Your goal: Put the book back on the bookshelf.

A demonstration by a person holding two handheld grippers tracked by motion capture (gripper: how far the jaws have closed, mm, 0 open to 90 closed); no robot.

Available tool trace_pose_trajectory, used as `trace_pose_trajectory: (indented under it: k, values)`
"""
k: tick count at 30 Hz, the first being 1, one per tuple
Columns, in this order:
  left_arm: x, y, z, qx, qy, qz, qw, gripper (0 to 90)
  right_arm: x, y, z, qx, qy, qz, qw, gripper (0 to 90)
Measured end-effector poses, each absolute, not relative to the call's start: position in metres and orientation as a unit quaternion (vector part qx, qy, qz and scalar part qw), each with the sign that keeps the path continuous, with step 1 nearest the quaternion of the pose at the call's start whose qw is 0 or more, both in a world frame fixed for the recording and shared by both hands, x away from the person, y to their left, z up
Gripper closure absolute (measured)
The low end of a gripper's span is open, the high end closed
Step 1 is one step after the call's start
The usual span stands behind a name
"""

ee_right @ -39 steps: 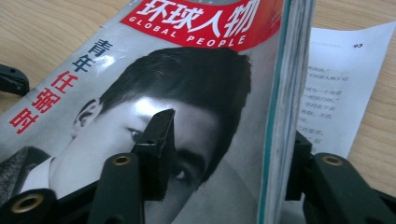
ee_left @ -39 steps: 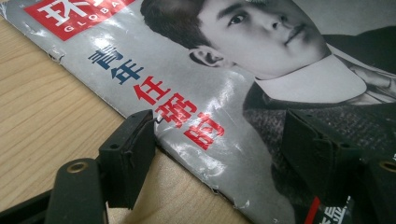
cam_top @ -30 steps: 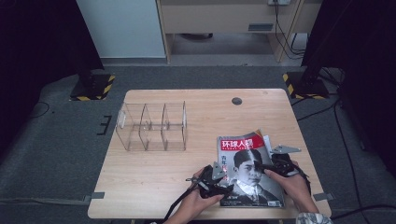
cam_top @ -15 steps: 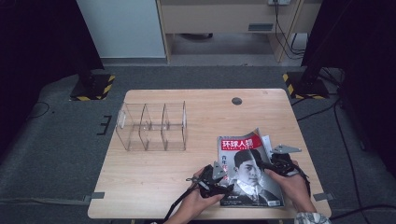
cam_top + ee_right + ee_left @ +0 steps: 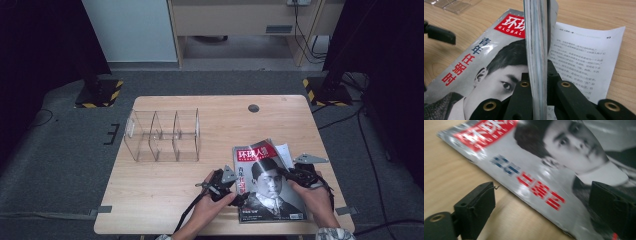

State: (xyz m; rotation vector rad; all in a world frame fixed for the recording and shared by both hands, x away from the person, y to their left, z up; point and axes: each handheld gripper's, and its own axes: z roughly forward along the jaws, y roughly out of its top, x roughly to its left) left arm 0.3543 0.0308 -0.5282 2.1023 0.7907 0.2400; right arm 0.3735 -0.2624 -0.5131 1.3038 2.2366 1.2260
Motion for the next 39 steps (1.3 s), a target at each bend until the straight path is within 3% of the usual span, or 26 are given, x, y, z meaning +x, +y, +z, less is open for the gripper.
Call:
trace_pose_trajectory:
  k: [5,27,32,39]
  values:
    - [0.369,0.038,-0.526,0.824,0.349,0.092,0.436,6.6,0.371,-0.263,-0.510,0.448,0.766,0.440,0.136,87.7]
    - [0.374,0.037,-0.536,0.825,0.367,0.060,0.426,8.3,0.362,-0.266,-0.494,0.423,0.715,0.548,0.103,87.9]
    - [0.372,0.032,-0.536,0.827,0.351,0.036,0.437,11.2,0.364,-0.264,-0.499,0.430,0.714,0.546,0.088,87.8]
    - [0.371,0.034,-0.536,0.827,0.356,0.050,0.433,17.6,0.367,-0.259,-0.511,0.446,0.734,0.505,0.081,87.4]
